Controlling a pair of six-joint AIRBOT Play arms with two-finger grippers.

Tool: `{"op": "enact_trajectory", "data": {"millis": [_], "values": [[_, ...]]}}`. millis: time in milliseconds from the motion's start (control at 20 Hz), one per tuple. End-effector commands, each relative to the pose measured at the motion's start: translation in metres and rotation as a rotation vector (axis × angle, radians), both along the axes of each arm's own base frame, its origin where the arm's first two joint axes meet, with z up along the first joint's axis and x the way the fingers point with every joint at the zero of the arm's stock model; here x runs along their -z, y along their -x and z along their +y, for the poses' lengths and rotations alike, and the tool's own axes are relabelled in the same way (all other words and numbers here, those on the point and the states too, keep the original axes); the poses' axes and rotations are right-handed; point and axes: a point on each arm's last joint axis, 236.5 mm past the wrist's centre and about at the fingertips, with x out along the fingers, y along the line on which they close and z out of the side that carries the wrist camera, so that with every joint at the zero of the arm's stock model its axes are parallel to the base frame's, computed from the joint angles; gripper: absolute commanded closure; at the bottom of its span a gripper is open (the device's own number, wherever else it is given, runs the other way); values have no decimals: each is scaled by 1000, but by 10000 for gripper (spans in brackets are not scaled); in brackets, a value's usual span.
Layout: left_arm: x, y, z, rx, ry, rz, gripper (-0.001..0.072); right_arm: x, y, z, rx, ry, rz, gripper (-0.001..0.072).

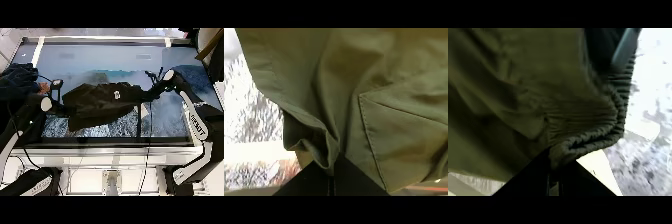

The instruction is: Fold the clothes and pants, and hang the long-sleeved shirts on hangers.

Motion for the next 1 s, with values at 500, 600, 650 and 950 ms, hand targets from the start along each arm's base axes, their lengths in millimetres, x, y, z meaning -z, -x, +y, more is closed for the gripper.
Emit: {"op": "enact_trajectory", "data": {"millis": [500, 600, 650, 950], "values": [[-55, 23, -18, 3, 62, -117, 5, -113, 0, -44, -88, 131, -152, 323], [-81, 23, -18, -20, 105, -202, 5, -157, -31, -59, -32, 156, -328, 353], [-91, 25, -17, -36, 124, -229, 5, -178, -48, -63, 0, 157, -415, 377], [-117, 32, -14, -112, 190, -298, 5, -143, -74, -66, 250, -231, -219, 7]]}}
